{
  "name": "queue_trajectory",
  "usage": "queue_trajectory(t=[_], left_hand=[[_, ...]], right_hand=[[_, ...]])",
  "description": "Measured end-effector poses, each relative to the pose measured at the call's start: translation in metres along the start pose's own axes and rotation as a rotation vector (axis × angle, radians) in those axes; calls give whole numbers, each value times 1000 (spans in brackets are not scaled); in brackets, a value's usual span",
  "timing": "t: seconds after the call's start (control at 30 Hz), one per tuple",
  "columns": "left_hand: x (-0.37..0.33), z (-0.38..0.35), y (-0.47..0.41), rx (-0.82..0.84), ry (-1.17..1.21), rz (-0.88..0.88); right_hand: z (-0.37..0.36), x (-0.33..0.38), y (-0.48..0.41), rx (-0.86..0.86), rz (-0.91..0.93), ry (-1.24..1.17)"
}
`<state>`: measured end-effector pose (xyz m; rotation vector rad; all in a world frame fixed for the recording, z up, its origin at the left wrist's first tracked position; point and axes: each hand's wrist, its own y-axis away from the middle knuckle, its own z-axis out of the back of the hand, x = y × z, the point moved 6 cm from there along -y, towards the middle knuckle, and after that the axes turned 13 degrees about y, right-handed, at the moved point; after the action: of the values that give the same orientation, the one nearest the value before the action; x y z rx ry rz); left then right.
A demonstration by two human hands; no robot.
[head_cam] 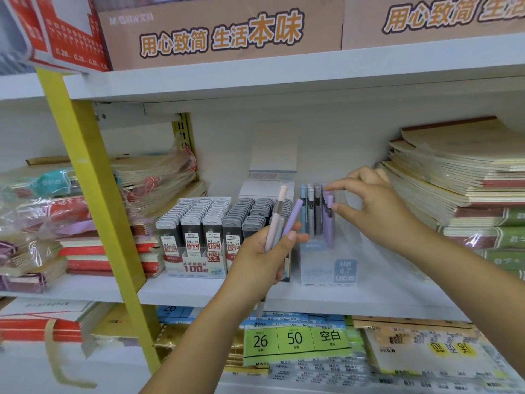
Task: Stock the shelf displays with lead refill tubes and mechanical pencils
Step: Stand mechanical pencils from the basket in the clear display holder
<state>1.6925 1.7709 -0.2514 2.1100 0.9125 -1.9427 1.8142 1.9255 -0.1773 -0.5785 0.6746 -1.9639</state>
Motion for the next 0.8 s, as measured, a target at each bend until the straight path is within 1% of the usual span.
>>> queue_trajectory(t=[0.07, 0.1, 0.2, 0.27, 0.37, 0.43, 0.5, 0.53, 0.6, 0.63, 0.67, 0.73, 0.8], left_hand=[[-2, -3, 0, 42, 11, 0], [-2, -5, 0, 64, 20, 1], [-3, -12, 1, 130, 58, 6], [-3, -15, 3, 156, 74, 18], [-1, -9, 7, 154, 107, 61], [2, 1, 9, 106, 112, 76], [0, 13, 10, 15, 118, 59], [-2, 19, 9, -42, 127, 39], [-9, 26, 9, -132, 131, -11], [-14, 27, 8, -157, 103, -38], [-19, 27, 8, -168, 54, -65], [-29, 22, 8, -150, -56, -113], [-39, 13, 7, -103, -124, -154]], right_hand=[[9, 14, 4, -44, 23, -78], [11, 22, 6, -21, 18, -173], [5, 41, 14, 147, -58, -560], [4, 45, 19, 183, -131, -760], [12, 35, 21, 101, -269, -964], [19, 25, 23, 73, -309, -1034], [22, 20, 28, 132, -293, -998], [23, 20, 31, 189, -261, -928], [23, 23, 37, 307, -170, -715], [24, 27, 38, 340, -117, -602], [27, 33, 38, 345, -64, -491], [35, 46, 34, 299, 37, -293], [40, 64, 31, 241, 135, -191]])
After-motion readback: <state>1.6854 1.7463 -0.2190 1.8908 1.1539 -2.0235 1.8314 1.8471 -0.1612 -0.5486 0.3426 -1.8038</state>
